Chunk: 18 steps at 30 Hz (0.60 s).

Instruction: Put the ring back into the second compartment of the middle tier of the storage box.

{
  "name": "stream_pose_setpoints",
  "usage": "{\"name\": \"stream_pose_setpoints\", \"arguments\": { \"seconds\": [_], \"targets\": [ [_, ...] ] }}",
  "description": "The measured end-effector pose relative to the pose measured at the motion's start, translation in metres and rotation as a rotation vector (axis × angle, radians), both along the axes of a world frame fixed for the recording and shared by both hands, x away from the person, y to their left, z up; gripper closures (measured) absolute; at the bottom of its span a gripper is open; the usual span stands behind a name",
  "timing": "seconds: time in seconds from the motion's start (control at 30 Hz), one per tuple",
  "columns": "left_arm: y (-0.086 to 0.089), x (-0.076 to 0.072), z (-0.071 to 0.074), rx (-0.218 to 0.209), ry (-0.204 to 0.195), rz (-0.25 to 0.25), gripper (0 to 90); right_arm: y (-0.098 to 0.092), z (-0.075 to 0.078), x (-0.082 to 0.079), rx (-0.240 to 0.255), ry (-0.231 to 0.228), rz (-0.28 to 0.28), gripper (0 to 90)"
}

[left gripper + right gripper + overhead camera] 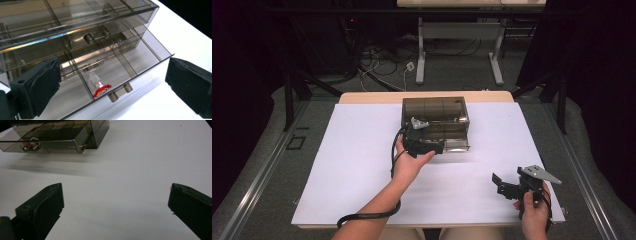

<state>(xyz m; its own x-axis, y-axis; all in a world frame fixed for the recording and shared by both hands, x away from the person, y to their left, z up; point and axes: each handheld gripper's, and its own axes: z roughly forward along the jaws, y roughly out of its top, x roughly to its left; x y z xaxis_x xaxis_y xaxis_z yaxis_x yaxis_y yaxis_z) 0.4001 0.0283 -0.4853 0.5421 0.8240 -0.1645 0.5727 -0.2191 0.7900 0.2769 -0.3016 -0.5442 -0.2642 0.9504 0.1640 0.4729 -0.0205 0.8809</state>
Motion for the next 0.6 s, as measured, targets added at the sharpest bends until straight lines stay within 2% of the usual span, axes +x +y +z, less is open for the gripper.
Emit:
{"name": "stream_pose_setpoints", "arguments": {
  "seconds": [0.03,0.07,0.6],
  "targets": [
    [0.001,-0.001,0.001,0.01,0.0,-0.004,0.4,0.0,0.0,0.0,-0.006,0.002,0.001,0.1],
    [0.001,-0.001,0.002,0.0,-0.01,-0.003,0.3,0.0,0.0,0.0,-0.015,0.01,0.0,0.1],
    [0.01,-0.018,0.016,-0.019,-0.035,-0.027,0.4,0.002,0.0,0.001,-0.009,0.005,0.002,0.1]
  ]
}}
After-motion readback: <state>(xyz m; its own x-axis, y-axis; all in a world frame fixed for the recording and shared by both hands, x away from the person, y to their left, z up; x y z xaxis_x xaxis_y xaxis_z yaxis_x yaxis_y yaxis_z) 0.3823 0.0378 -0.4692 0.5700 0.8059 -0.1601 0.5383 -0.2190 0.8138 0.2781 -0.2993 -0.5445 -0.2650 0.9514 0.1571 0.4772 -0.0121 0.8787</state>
